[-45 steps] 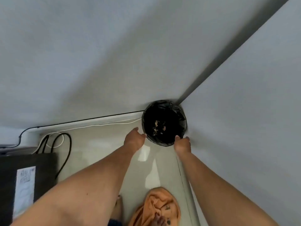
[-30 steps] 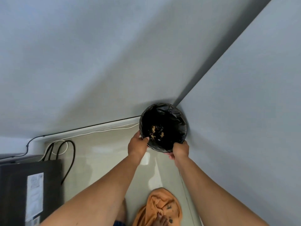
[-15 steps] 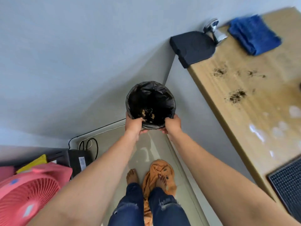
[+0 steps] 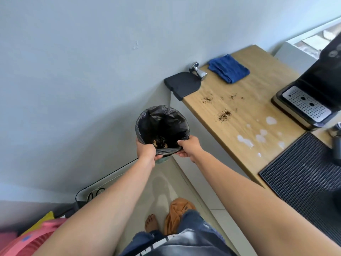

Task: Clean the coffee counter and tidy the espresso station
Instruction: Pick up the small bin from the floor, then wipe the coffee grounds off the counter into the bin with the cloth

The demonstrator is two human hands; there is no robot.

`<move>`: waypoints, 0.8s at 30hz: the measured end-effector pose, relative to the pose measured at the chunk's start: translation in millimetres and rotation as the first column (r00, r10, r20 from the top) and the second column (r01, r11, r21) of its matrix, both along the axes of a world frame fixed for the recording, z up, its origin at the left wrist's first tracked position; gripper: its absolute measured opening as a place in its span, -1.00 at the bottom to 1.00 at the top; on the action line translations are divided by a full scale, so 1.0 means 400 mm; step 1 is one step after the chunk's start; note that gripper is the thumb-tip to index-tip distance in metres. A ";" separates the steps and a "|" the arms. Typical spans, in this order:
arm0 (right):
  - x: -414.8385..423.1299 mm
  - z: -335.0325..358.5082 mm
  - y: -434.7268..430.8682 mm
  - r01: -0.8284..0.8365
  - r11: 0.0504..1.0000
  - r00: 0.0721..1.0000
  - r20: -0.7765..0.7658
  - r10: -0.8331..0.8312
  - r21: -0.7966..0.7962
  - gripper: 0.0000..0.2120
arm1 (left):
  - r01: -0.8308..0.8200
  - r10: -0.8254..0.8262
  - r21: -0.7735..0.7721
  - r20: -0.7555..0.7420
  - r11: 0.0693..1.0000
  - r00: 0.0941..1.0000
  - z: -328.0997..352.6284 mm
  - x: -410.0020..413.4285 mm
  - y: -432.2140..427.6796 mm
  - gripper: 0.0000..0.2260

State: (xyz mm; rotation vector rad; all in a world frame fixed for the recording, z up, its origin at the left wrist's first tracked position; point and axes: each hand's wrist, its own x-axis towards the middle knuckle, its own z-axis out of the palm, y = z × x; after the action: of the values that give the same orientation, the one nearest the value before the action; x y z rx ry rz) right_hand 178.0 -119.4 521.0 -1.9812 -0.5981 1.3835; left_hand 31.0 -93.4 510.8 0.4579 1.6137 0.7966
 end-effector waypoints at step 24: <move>0.650 0.169 0.343 -0.464 0.881 0.485 0.859 0.162 0.096 -0.55 | -0.370 0.370 0.032 -0.181 0.928 0.911 0.016 0.251 -0.040 -0.42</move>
State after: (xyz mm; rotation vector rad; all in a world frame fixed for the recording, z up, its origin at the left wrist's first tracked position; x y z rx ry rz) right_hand 438.0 17.9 588.8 -2.2347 -1.5979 0.3165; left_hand 131.4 -109.5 517.3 0.2276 1.9060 1.0600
